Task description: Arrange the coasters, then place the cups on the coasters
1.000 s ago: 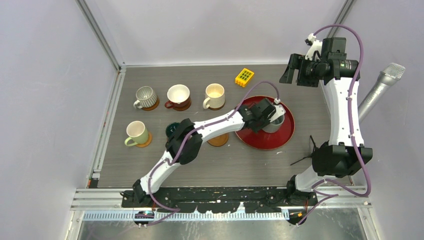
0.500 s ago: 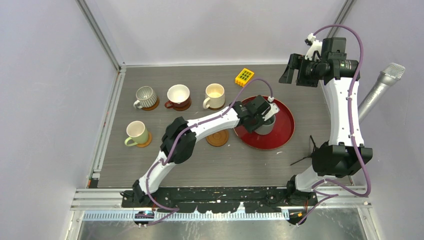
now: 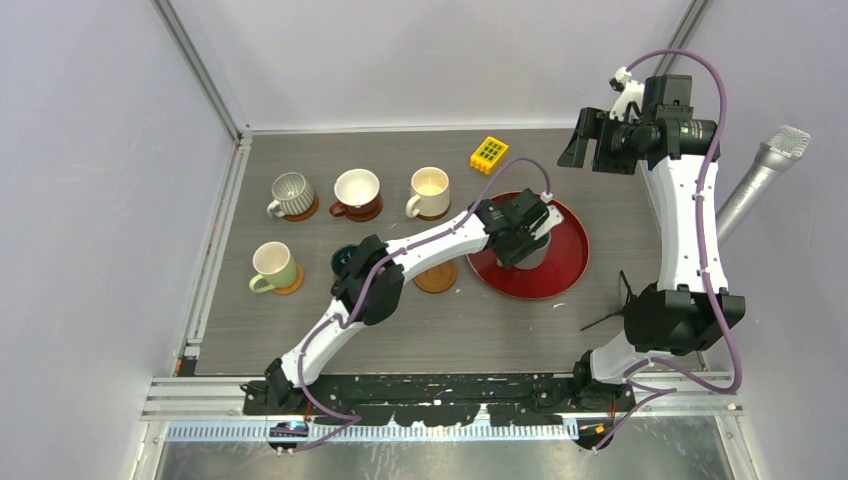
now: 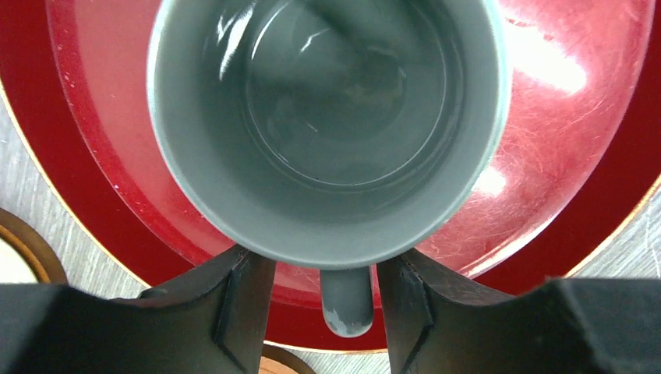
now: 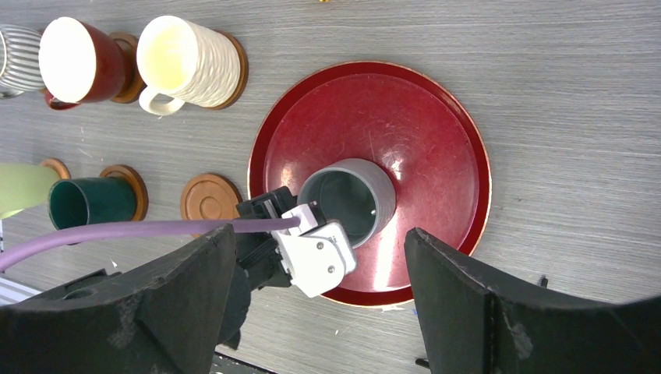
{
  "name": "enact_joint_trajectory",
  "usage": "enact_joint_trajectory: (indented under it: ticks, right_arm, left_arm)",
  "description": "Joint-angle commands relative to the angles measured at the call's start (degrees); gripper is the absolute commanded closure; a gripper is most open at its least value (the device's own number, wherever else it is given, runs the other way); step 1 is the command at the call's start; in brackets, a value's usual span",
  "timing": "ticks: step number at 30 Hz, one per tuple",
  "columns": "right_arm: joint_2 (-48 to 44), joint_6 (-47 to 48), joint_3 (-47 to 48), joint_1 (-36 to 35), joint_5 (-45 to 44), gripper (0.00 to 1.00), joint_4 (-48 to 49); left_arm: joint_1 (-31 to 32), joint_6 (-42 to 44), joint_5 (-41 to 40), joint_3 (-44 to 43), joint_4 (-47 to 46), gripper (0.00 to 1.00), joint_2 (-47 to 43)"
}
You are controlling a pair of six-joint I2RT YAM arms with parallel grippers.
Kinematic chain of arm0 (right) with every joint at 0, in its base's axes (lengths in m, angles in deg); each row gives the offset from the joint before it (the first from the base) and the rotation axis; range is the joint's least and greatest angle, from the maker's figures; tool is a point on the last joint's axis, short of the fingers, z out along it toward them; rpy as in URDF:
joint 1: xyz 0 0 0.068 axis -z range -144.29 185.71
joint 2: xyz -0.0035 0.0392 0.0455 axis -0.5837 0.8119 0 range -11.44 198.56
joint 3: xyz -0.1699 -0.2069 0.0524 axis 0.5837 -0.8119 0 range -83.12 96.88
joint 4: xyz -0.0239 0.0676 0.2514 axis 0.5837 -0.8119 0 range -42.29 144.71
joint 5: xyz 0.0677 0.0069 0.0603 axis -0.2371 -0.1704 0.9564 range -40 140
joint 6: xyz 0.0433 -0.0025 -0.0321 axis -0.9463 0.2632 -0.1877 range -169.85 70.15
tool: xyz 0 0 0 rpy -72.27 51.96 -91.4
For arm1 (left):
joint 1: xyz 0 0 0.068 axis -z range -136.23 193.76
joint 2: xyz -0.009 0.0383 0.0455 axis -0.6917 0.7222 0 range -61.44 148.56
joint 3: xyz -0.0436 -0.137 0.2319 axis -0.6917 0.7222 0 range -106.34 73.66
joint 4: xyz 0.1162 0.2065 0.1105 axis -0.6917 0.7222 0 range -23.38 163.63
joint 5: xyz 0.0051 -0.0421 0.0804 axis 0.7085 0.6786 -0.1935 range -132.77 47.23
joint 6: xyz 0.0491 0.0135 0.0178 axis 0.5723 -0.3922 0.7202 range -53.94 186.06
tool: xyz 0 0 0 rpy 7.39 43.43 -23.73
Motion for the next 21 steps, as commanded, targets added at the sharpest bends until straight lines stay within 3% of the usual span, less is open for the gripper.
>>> enact_joint_trajectory:
  ticks: [1, 8, 16, 19, 21]
  right_arm:
    - [-1.51, 0.12, -0.07, 0.33, 0.19, 0.17, 0.25]
    - [-1.78, 0.49, -0.17, 0.38, -0.26, 0.16, -0.15]
    - [-1.41, 0.52, 0.34, 0.42, -0.14, 0.17, -0.23]
    - [-1.32, 0.51, 0.77, 0.42, -0.3, 0.17, -0.3]
    - [-1.4, 0.77, 0.93, 0.42, -0.48, 0.17, -0.23]
  left_arm:
    - [-0.13, -1.26, 0.24, -1.55, 1.4, 0.47, 0.28]
    - [-1.31, -2.19, -0.23, -5.18, 1.61, 0.51, 2.83]
    - [-1.71, -1.58, 0.38, -2.34, -3.62, 0.8, 0.08]
    - [-1.72, -1.04, -0.13, 0.42, -6.86, 0.98, -2.16]
    - [-1.73, -0.84, -0.48, 1.48, -8.46, 1.0, -3.48]
